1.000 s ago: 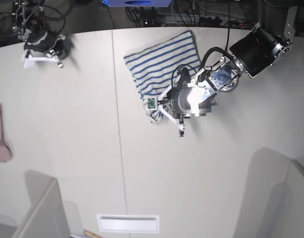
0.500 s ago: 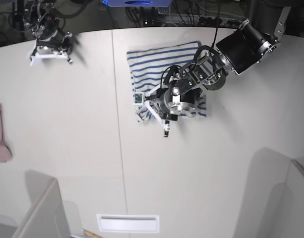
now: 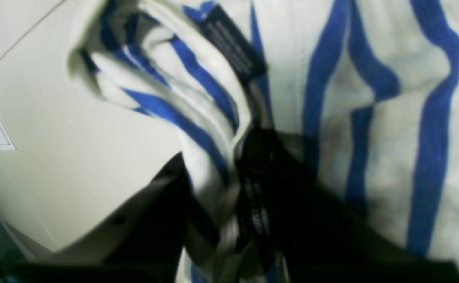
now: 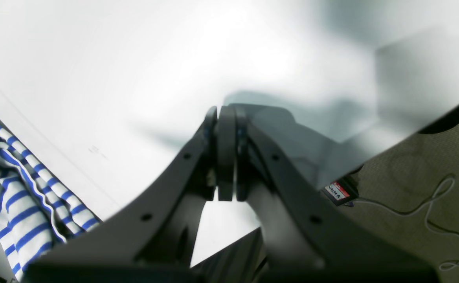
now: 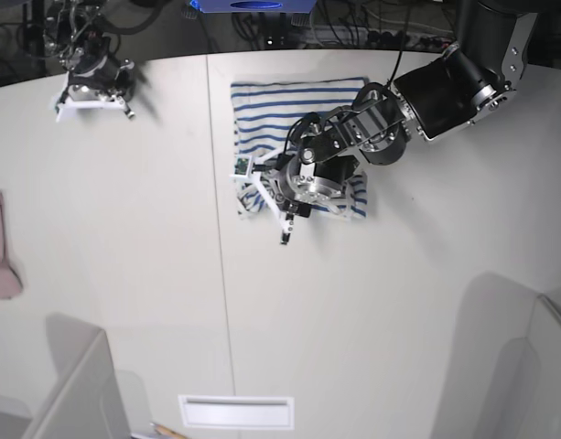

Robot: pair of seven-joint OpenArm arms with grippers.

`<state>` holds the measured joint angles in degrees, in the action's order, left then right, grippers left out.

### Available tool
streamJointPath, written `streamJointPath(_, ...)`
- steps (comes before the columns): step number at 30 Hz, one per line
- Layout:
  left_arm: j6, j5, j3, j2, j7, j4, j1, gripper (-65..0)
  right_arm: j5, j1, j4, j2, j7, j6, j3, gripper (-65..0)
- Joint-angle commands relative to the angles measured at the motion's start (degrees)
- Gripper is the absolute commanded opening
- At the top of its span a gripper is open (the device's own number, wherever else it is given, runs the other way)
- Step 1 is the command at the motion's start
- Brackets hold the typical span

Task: Fold the T-shirt properly
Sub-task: 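Press and smooth the folded shirt with the left gripper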

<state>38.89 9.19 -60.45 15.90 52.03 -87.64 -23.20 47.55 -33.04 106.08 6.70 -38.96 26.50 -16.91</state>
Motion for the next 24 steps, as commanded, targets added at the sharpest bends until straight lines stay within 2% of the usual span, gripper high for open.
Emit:
streamJointPath(1,1.11,-2.38,-0.35,-0.12,-0.91,-0.23,-0.49,-65.0,-0.21,-0.33,0.6,0.29,-0.29,0.44,-0.19,-65.0)
streamJointPath(23,1.11,-2.38,-0.35,-0.03,-0.38,-4.19,-2.43,-65.0,-0.12,-0.15,6.31,0.38,-0.64,0.36,-0.1,-65.0)
streamJointPath(24,1.11,-2.38,-0.35,-0.03,-0.38,-4.19,-2.43,-63.0,-0.12,-0.15,6.31,0.38,-0.64,0.36,-0.1,-65.0)
